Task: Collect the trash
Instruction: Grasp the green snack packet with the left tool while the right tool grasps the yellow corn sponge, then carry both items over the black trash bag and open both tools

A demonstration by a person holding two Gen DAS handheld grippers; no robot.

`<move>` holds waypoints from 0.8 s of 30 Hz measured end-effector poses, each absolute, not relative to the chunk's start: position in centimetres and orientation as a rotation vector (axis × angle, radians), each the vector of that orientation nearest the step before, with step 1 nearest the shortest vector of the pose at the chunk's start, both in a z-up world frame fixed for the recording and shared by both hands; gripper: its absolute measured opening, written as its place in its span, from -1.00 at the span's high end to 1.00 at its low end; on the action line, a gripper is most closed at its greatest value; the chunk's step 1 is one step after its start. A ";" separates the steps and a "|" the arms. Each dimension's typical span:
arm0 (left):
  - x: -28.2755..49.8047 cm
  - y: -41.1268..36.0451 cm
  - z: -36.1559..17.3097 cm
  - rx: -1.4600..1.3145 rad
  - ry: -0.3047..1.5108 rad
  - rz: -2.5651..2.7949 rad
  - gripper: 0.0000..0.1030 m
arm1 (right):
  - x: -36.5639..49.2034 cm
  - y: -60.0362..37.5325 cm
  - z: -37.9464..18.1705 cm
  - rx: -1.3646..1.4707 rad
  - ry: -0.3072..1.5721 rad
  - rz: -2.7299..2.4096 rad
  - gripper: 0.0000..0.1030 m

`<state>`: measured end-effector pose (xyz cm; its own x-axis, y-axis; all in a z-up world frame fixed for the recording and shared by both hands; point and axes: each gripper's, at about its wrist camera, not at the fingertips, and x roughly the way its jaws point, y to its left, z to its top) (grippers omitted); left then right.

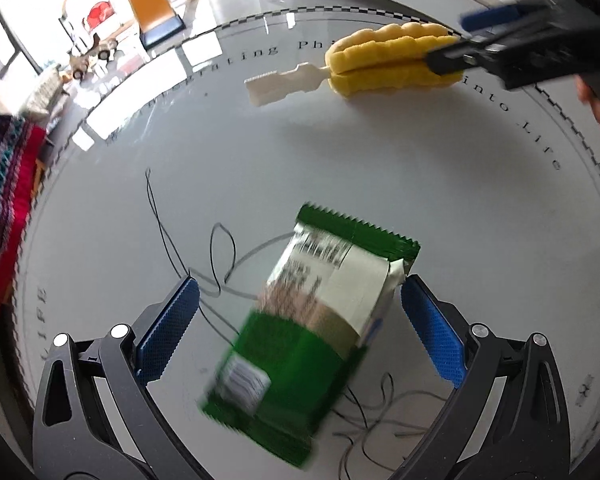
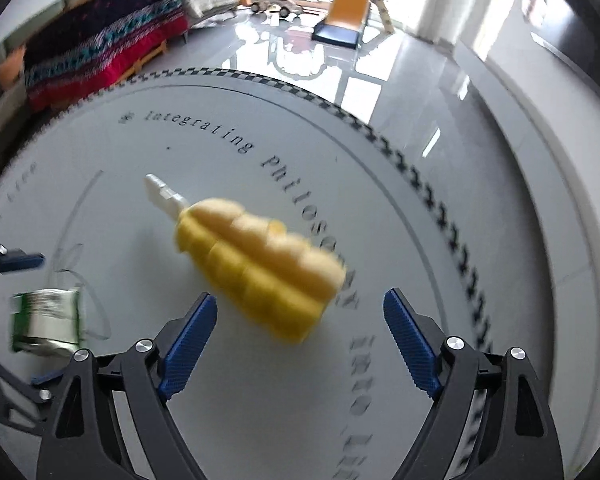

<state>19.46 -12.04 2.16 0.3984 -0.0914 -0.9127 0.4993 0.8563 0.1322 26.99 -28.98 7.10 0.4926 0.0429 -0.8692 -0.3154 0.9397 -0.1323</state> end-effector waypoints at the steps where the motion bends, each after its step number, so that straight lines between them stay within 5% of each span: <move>1: 19.6 -12.2 2.0 0.431 1.105 -0.390 -0.90 | 27.5 -28.7 7.0 -0.324 1.027 0.229 -0.67; 10: 20.3 -11.2 1.2 0.289 1.157 -0.402 -0.88 | 30.3 -27.1 6.5 -0.371 1.007 0.353 -0.73; 13: 19.8 -11.6 1.4 0.274 1.158 -0.390 -0.75 | 30.6 -26.4 6.0 -0.347 1.038 0.393 -0.73; 14: 19.5 -11.7 1.6 0.271 1.148 -0.384 -0.57 | 30.7 -26.3 5.8 -0.328 1.050 0.410 -0.70; 15: 19.3 -11.8 1.8 0.268 1.143 -0.379 -0.36 | 30.6 -26.3 5.7 -0.311 1.060 0.421 -0.64; 17: 19.1 -12.0 2.1 0.257 1.134 -0.361 -0.03 | 30.6 -25.7 5.6 -0.259 1.094 0.462 0.02; 24: 18.7 -11.1 2.1 0.201 1.149 -0.355 0.00 | 28.0 -23.9 7.0 -0.209 1.080 0.427 0.16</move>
<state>18.71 -11.15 2.11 0.3624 -0.1716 -0.9161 0.3749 0.9267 -0.0253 28.03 -23.92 6.97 0.4000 0.2342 -0.8861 -0.4350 0.8995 0.0414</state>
